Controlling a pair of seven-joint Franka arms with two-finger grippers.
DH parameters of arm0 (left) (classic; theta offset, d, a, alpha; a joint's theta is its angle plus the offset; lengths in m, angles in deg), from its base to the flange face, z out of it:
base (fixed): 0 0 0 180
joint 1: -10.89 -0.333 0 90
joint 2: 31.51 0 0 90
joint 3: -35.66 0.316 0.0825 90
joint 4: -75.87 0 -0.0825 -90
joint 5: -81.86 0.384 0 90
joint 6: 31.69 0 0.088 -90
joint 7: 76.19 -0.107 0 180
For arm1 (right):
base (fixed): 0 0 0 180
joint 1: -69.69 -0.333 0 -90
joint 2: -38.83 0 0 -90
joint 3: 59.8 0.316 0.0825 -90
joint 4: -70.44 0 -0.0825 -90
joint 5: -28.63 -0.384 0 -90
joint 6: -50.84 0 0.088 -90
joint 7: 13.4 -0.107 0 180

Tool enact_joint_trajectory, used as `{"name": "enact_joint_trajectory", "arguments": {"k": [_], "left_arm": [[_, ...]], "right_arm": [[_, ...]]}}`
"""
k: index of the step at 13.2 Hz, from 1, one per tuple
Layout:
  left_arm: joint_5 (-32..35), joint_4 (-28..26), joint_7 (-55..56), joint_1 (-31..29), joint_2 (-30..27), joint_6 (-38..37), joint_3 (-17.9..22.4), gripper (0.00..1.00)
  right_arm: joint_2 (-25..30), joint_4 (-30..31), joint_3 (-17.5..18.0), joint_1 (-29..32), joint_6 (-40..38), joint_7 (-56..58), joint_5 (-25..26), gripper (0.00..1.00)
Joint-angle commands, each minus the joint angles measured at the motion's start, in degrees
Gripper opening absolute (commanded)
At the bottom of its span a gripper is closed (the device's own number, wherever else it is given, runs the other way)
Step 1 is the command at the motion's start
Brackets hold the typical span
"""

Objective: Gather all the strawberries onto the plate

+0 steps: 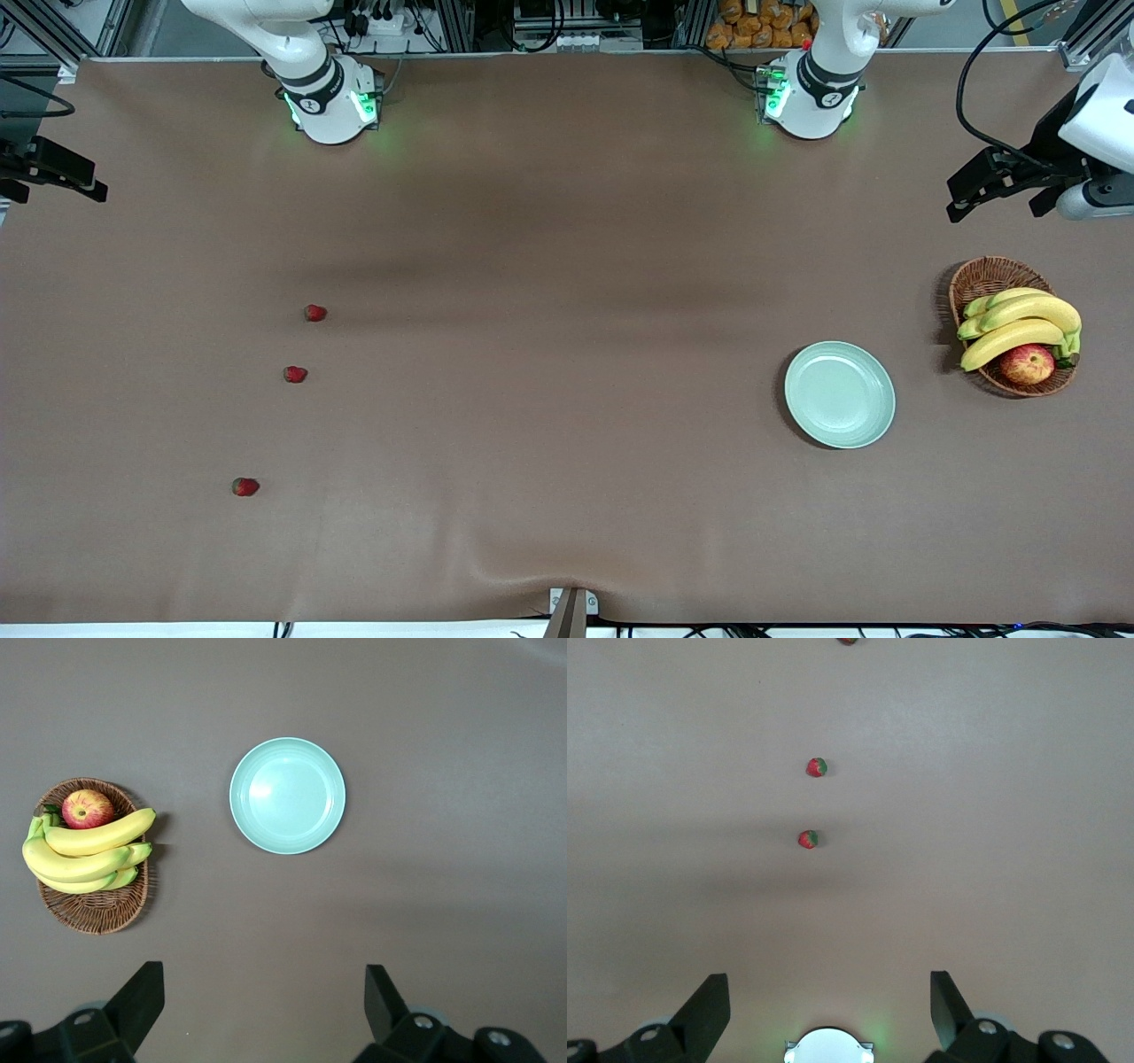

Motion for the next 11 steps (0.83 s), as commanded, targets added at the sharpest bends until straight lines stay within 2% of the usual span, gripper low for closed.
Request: {"name": "enact_joint_trajectory", "arguments": {"k": [1,8,11], "left_arm": [[-0.37,1.97,0.09,0.48,0.88,-1.80,0.47,1.00],[-0.72,3.64,0.00,-0.75,2.81,-1.98,0.47,1.00],[-0.90,3.64,0.01,-0.83,2.55,-1.80,0.47,1.00]], "right_arm": [[1.44,1.37,0.15,-0.17,0.19,-0.58,0.49,1.00],[1.18,1.72,0.24,-0.17,0.46,-0.58,0.49,1.00],[1.36,3.64,0.24,-0.17,1.77,-0.58,0.49,1.00]]}}
